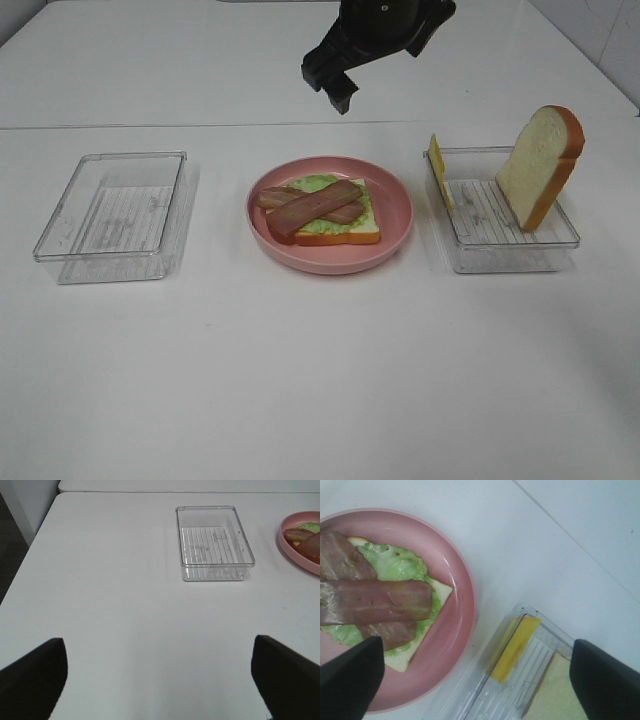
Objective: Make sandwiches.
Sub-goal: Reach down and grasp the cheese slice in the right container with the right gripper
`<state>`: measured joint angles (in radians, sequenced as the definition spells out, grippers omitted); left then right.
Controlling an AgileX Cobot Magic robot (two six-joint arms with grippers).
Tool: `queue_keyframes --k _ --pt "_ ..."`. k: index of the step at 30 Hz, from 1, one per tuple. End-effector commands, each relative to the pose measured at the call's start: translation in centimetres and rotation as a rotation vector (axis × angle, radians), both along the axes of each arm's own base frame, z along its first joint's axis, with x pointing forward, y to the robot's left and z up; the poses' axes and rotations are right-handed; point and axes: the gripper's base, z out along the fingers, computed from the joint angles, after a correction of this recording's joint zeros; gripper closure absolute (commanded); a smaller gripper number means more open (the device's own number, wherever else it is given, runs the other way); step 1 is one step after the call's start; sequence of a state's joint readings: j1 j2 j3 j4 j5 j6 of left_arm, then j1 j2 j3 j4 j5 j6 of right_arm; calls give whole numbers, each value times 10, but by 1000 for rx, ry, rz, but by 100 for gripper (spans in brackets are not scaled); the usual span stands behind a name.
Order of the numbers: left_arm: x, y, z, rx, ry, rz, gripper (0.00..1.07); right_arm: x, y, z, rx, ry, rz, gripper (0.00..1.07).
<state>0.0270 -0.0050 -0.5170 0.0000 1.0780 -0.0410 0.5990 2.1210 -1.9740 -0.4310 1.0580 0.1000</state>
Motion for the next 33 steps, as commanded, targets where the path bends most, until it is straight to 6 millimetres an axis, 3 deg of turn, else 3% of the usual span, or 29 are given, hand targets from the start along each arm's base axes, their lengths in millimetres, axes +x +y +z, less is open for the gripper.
queue_keyframes --k 1,8,23,33 --pt "-2 -1 0 -6 -16 -4 16 3 -16 15 -20 0 -66 8" --pt "-2 -1 0 -6 -16 -4 16 10 -39 19 -23 25 -138 8" --pt "-2 -1 0 -6 -16 -4 16 33 -92 10 201 145 -269 8" --pt "-2 -1 0 -6 -16 -4 16 43 -93 -17 228 215 -266 8"
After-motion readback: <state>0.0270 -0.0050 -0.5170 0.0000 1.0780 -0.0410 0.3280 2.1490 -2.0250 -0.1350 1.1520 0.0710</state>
